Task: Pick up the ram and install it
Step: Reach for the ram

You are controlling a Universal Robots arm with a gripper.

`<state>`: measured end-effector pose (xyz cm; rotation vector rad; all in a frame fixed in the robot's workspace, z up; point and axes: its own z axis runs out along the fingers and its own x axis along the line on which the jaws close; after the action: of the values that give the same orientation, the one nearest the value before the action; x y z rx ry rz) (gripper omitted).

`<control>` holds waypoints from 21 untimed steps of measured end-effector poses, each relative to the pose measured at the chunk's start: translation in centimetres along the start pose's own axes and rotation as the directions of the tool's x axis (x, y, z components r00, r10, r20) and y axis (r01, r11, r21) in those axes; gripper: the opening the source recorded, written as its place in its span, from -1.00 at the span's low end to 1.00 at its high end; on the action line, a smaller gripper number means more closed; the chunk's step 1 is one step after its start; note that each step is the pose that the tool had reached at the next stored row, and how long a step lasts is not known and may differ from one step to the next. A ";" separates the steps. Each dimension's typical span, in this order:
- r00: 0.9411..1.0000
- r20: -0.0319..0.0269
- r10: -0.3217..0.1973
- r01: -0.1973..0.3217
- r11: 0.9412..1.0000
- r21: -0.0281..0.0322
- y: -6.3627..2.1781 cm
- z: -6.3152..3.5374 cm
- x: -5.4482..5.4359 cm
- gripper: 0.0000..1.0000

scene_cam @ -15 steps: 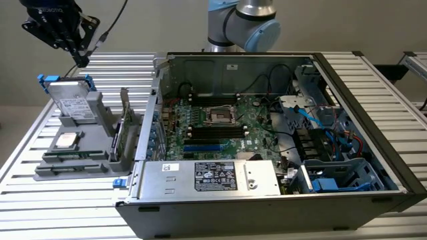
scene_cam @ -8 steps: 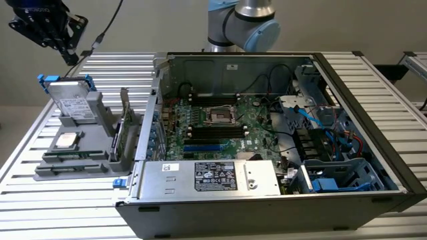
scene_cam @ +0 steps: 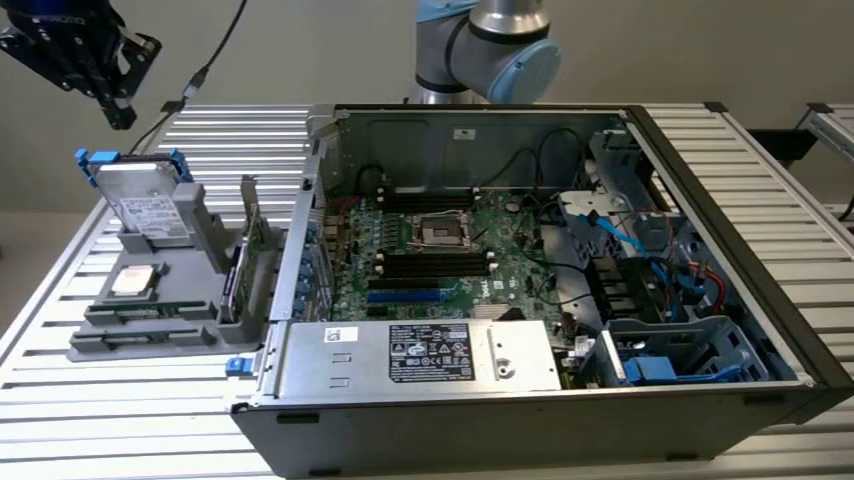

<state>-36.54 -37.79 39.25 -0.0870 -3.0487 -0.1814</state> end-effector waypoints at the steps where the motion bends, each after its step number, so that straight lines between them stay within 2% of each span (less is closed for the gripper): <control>1: 1.000 -0.002 0.000 0.000 1.000 0.002 0.17 0.01 0.0 -0.80; 4: 1.000 -0.002 0.000 0.001 1.000 0.011 0.55 0.08 0.2 -0.80; 6: 1.000 -0.002 -0.002 0.002 1.000 0.015 0.60 0.13 0.7 -0.80; 14: 1.000 -0.003 -0.007 0.007 1.000 0.016 0.42 0.29 2.8 -0.80; 21: 1.000 -0.003 -0.007 0.007 1.000 0.016 0.12 0.22 3.5 -0.80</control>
<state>-40.01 -37.46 39.36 -0.0746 -3.0475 -0.1578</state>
